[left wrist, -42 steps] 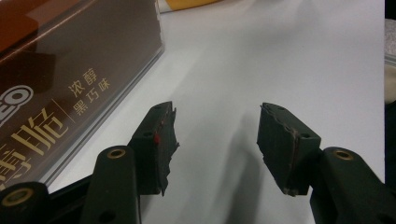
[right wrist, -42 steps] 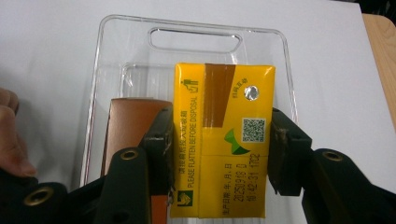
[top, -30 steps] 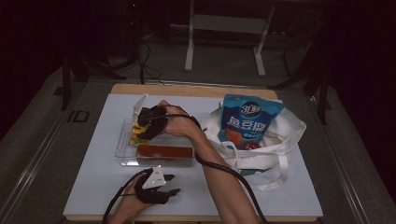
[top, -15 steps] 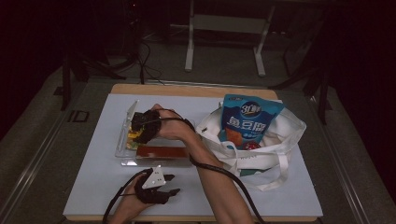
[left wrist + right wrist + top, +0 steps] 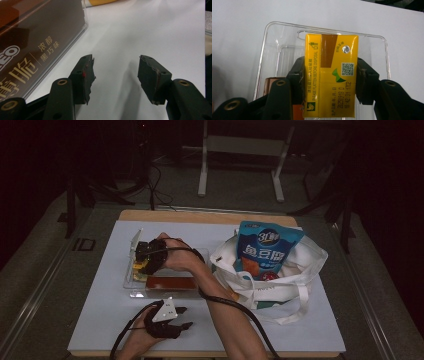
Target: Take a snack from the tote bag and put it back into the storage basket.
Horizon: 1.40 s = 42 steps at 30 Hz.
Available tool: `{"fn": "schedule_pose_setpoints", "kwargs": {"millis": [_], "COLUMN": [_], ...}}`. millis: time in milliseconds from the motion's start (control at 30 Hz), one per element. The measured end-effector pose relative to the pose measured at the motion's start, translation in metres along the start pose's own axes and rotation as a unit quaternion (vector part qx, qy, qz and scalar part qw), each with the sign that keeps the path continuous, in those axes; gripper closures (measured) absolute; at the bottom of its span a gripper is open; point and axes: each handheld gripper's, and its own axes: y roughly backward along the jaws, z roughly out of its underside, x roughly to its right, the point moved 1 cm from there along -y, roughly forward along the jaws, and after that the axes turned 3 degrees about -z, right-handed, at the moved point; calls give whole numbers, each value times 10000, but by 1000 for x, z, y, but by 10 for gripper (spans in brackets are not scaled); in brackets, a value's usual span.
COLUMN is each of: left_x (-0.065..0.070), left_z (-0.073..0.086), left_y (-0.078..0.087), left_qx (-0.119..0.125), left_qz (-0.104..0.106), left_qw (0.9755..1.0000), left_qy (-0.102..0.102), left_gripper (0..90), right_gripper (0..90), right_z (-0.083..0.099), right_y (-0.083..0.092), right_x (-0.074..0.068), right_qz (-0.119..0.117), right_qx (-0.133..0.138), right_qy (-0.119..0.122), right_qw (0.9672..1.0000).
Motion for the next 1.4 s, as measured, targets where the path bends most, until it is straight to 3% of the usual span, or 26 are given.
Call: {"fn": "schedule_pose_setpoints", "kwargs": {"millis": [133, 233, 367, 700, 833, 1067, 1233, 1300, 1400], "left_x": [0, 0, 0, 0, 0, 0, 0, 0, 0], "left_z": [0, 0, 0, 0, 0, 0, 0, 0, 0], "left_y": [0, 0, 0, 0, 0, -1, -1, -1, -1], "left_qx": [0, -6, -3, -13, -17, -31, -22, -31, -53], "left_qz": [0, -10, -1, 6, 7, 2, -2, -3, -1], "left_qw": [10000, 10000, 10000, 10000, 10000, 10000, 10000, 10000, 10000], "left_qy": [2, -7, -1, 1, 1, 20, 53, 34, 22], "left_gripper": [462, 462, 462, 461, 461, 461, 461, 461, 461], "right_gripper": [491, 406, 394, 375, 405, 380, 301, 285, 233], "right_z": [-1, -2, -4, 7, 13, 20, 25, 26, 36], "right_y": [-2, -2, -3, 8, 15, 27, 39, 42, 47], "right_x": [1, 2, 0, 8, 10, 9, 6, 5, 4], "right_qz": [-16, -36, 68, 257, 135, 59, -23, 51, -28], "right_qx": [98, 319, 207, 321, 365, 514, 667, 669, 613], "right_qy": [-93, -225, -185, -523, -796, -859, -880, -883, -956], "right_qw": [9999, 9992, 9996, 9978, 9961, 9950, 9939, 9938, 9935]}}
